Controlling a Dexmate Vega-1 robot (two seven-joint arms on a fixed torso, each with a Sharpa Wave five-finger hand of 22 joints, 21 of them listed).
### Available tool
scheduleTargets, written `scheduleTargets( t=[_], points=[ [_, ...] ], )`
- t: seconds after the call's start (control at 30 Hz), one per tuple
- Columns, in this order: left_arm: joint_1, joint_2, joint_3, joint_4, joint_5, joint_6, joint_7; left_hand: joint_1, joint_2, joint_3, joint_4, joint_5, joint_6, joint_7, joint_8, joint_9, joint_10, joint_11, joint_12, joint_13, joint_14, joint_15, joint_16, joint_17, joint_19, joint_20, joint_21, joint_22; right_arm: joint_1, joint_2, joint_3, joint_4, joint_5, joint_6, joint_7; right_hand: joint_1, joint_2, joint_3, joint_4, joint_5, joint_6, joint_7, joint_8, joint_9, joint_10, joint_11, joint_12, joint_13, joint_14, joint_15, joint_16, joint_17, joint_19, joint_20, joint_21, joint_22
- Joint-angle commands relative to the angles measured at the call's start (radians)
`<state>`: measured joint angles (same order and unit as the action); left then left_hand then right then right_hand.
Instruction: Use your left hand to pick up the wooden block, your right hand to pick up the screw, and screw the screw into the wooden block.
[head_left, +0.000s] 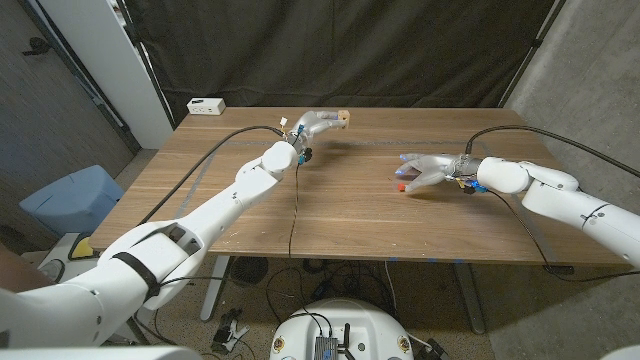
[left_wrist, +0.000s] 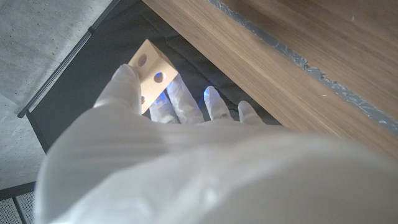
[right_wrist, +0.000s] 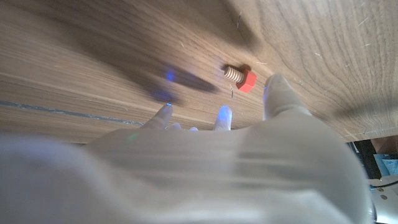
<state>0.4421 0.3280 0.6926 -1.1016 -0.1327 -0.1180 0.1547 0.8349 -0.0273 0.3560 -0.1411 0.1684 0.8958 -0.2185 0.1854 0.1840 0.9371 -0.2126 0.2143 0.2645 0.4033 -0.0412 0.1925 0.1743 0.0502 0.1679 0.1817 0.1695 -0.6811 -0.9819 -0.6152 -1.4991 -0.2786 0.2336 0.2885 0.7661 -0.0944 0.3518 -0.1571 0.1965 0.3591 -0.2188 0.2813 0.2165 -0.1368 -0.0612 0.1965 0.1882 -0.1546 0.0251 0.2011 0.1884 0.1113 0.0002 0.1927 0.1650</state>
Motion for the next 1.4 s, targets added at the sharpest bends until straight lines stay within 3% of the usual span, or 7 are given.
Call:
scheduleTargets(
  t=[0.03,0.97,1.4],
  points=[
    [-0.013,-0.009,0.004,0.034,-0.008,-0.016,-0.015,0.002,0.011,0.0,0.005,0.007,0.011,-0.005,0.009,0.004,-0.002,0.003,0.0,0.004,-0.002,-0.05,0.004,0.004,-0.007,0.006,0.007,0.003,-0.017,0.001,-0.004,-0.029,-0.033,-0.038,-0.03,0.021,-0.001,0.007,-0.003,-0.002,0.026,0.002,0.014,0.005,0.021,0.002,0.009,0.004,0.014,-0.003,0.007,0.003,0.018,0.0,0.008,0.004],
    [-0.024,-0.015,0.01,0.055,-0.012,-0.019,-0.029,-0.002,0.014,-0.003,0.005,0.007,0.015,-0.005,0.01,0.004,-0.006,0.004,-0.002,0.002,-0.002,-0.051,0.004,0.003,-0.006,0.005,0.008,0.003,-0.022,0.018,-0.02,0.022,-0.078,0.001,-0.108,0.05,-0.005,0.009,-0.006,0.0,0.101,0.002,0.055,0.017,0.061,-0.01,0.013,0.005,0.051,-0.022,0.013,0.002,0.056,-0.01,0.01,0.004],
    [-0.029,-0.02,0.014,0.065,-0.014,-0.023,-0.036,-0.003,0.016,-0.004,0.005,0.007,0.016,-0.005,0.009,0.004,-0.011,0.004,-0.005,0.0,-0.003,-0.048,0.004,0.003,-0.006,0.006,0.007,0.003,-0.027,0.028,-0.02,0.034,-0.086,0.012,-0.145,0.061,-0.005,0.007,-0.004,0.002,0.166,0.005,0.09,0.025,0.089,-0.009,0.016,0.005,0.075,-0.028,0.016,0.003,0.077,-0.014,0.011,0.005]
  ],
)
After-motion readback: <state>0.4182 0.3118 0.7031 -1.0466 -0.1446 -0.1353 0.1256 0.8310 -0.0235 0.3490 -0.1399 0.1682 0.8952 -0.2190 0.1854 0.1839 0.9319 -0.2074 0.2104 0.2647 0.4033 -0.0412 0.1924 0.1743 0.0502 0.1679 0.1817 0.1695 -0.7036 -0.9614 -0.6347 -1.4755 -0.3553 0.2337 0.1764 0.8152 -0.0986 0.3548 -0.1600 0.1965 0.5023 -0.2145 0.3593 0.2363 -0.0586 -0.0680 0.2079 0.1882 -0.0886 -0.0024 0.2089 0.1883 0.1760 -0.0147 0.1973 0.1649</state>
